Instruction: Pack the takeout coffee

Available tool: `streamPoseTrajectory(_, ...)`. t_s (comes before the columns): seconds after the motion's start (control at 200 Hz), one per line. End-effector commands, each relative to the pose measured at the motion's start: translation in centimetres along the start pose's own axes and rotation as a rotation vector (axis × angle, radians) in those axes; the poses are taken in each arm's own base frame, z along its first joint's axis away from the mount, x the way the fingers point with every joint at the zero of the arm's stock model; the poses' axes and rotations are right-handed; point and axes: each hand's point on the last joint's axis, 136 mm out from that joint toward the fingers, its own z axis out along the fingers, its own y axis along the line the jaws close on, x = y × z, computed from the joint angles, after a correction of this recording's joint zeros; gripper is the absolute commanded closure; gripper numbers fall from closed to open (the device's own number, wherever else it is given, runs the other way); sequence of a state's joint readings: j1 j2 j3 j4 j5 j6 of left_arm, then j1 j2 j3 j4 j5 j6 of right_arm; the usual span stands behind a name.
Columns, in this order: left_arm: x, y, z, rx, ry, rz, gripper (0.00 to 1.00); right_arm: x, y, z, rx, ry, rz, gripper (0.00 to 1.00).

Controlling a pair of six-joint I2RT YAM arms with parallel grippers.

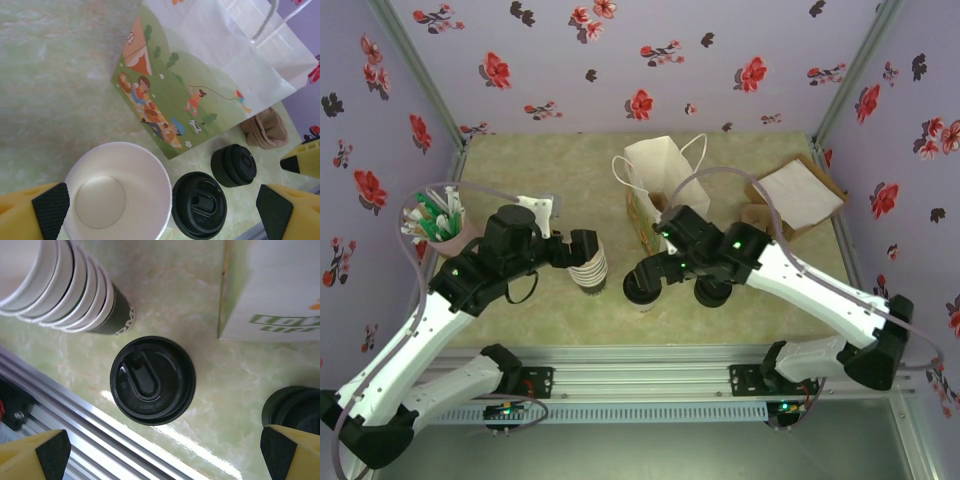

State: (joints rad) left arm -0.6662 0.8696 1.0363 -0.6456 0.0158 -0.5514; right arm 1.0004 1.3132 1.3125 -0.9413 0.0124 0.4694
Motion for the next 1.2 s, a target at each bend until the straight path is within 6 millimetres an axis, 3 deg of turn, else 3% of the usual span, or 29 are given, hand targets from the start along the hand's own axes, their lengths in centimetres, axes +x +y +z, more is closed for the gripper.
streamPoseTrajectory(0.0, 0.3, 1.8, -0.9, -0.059, -0.027, -0.016, 0.01, -0.3, 0.3, 0.3, 0.09, 0.027, -0.143, 0.01)
streamPoseTrajectory(0.325, 0.8, 2.1, -3.1, -0.034, -0.078, 0.027, 0.01, 0.8, 3.1, 2.5, 0.003, 0.213, -0.334, 0.03)
streamPoseTrajectory(0.51, 1.1, 2.3, -3.5, -0.027, -0.091, 0.028, 0.01, 1.8, 3.1, 3.5, 0.004, 0.319, -0.388, 0.07)
streamPoseTrajectory(0.83, 0.9, 2.2, -3.6, -0.025, -0.1, 0.03, 0.01, 1.3, 1.3, 6.1, 0.141, 0.388, -0.438, 0.09)
streamPoseTrajectory(1.195, 1.0, 2.3, -3.5, -0.029, -0.101, 0.029, 0.01, 1.4, 1.3, 8.0, 0.15, 0.426, -0.455, 0.1)
